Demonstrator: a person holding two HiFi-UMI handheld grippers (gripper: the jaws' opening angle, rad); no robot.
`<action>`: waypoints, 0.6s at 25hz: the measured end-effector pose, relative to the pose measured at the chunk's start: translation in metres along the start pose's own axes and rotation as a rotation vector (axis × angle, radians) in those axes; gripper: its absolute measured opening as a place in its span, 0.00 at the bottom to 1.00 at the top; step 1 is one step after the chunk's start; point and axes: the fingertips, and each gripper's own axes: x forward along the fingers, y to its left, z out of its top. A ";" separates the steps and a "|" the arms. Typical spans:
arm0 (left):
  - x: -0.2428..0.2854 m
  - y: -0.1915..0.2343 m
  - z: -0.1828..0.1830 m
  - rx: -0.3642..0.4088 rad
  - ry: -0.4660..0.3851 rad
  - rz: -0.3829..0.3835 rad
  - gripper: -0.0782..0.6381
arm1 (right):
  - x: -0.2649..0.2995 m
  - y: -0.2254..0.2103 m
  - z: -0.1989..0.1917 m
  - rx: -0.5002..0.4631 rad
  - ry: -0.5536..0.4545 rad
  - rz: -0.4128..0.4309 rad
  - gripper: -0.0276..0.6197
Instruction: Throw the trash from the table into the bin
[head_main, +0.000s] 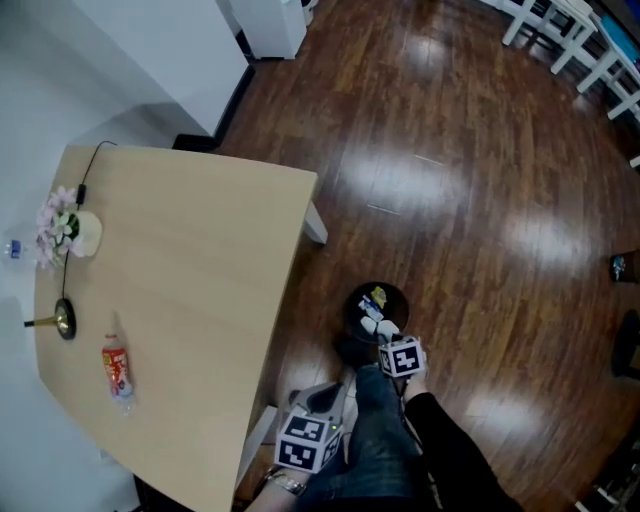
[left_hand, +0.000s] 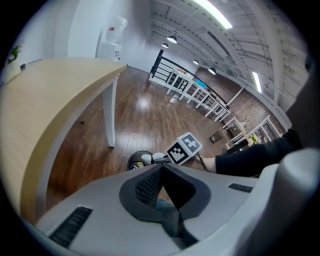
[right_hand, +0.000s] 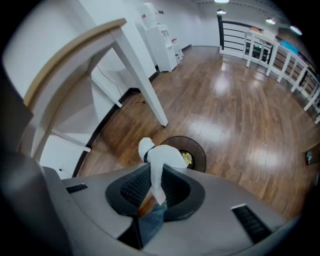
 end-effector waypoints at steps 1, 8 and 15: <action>0.007 0.003 -0.003 -0.007 0.010 -0.001 0.12 | 0.016 -0.004 -0.003 0.007 0.015 0.000 0.14; 0.040 0.014 -0.028 -0.052 0.072 -0.018 0.12 | 0.081 -0.029 -0.025 0.081 0.085 -0.028 0.25; 0.048 0.013 -0.031 -0.076 0.078 -0.027 0.12 | 0.084 -0.018 -0.036 0.067 0.106 0.028 0.49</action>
